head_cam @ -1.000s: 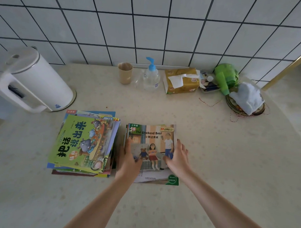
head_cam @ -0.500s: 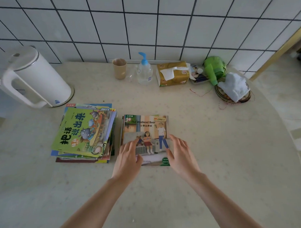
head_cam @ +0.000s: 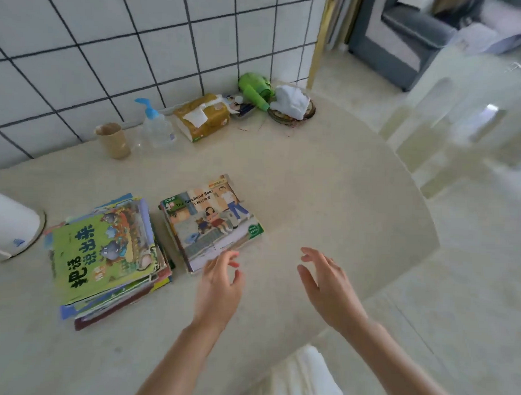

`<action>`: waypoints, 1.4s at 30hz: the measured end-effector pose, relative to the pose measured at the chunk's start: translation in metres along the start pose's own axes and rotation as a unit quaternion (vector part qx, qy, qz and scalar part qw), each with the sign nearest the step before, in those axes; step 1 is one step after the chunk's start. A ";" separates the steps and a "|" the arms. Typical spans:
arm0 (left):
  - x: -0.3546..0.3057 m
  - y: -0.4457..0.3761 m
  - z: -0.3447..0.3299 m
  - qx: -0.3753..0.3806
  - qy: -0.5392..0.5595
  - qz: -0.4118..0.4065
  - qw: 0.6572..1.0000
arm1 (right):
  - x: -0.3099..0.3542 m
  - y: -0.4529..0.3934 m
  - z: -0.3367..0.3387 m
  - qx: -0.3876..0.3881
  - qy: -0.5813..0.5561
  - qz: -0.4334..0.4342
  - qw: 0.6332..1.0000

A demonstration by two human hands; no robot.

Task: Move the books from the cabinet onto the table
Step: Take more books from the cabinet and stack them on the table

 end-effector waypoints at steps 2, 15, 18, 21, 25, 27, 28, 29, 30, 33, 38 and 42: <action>-0.001 0.009 0.001 0.019 -0.003 -0.022 1.000 | -0.006 0.031 0.002 -0.030 -0.006 -0.044 0.999; -0.071 0.153 -0.090 0.253 -0.018 -0.266 0.930 | -0.068 0.306 0.041 -0.218 -0.049 -0.334 0.916; -0.095 0.206 -0.129 0.324 -0.022 -0.316 0.891 | -0.084 0.381 0.046 -0.272 -0.062 -0.396 0.875; -0.117 0.265 -0.161 0.371 -0.017 -0.338 0.865 | -0.099 0.457 0.047 -0.305 -0.076 -0.456 0.832; -0.140 0.347 -0.204 0.409 -0.014 -0.361 0.838 | -0.117 0.559 0.045 -0.350 -0.092 -0.523 0.772; -0.146 0.400 -0.229 0.443 -0.023 -0.371 0.816 | -0.129 0.615 0.047 -0.365 -0.096 -0.553 0.743; -0.150 0.434 -0.244 0.466 -0.022 -0.381 0.798 | -0.136 0.650 0.049 -0.375 -0.094 -0.566 0.728; -0.153 0.461 -0.255 0.482 -0.020 -0.392 0.783 | -0.142 0.676 0.050 -0.381 -0.095 -0.579 0.714; -0.157 0.489 -0.266 0.495 -0.017 -0.402 0.770 | -0.148 0.701 0.052 -0.388 -0.096 -0.588 0.703; -0.170 0.568 -0.296 0.538 -0.017 -0.417 0.732 | -0.163 0.770 0.057 -0.415 -0.102 -0.614 0.664; -0.192 0.672 -0.334 0.600 -0.028 -0.425 0.677 | -0.184 0.857 0.067 -0.461 -0.119 -0.645 0.598; -0.213 0.741 -0.371 0.636 -0.034 -0.436 0.636 | -0.208 0.910 0.072 -0.486 -0.135 -0.665 0.551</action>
Point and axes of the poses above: each hand's wrist, its own y-axis away from the middle knuckle, its own z-axis out of the back of the hand, x = y × z, the point moved 2 cm from there along -y, towards the middle knuckle, and after that the axes turned 2 degrees about y, right-handed, at the moved point
